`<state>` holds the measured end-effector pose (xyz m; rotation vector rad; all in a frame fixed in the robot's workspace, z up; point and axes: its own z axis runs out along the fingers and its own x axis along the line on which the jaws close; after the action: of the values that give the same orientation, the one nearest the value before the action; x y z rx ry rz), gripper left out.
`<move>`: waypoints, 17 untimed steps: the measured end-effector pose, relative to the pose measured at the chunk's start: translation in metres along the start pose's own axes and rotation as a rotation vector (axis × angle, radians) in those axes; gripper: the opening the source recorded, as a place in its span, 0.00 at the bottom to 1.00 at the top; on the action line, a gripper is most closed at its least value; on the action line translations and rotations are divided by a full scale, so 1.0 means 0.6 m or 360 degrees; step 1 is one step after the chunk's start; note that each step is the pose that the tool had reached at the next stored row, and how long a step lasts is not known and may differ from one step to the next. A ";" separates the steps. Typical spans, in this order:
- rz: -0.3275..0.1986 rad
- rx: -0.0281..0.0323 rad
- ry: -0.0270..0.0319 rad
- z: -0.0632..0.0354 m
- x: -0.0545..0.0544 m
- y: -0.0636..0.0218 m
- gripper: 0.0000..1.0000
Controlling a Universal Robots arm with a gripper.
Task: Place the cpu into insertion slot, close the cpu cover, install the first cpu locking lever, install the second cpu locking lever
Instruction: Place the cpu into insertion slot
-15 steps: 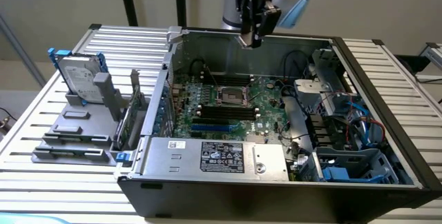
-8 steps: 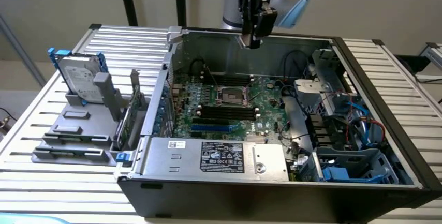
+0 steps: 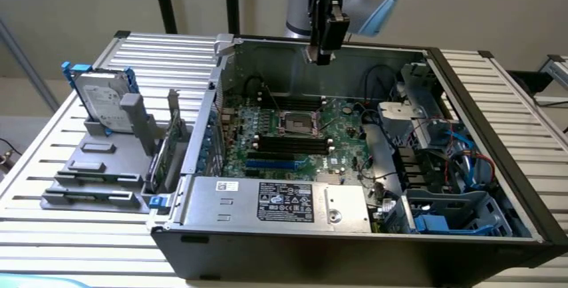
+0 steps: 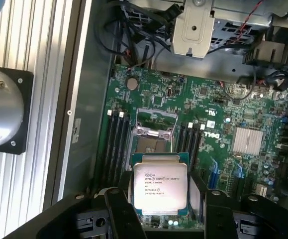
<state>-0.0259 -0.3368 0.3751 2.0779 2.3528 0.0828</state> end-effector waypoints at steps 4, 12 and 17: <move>0.0078 0.00271 -0.00004 0.003 0.000 0.000 0.54; 0.0224 0.00642 -0.00017 0.016 -0.001 -0.001 0.54; 0.0247 0.00645 -0.00020 0.032 -0.001 -0.001 0.54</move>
<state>-0.0258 -0.3368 0.3561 2.2758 2.2065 0.0341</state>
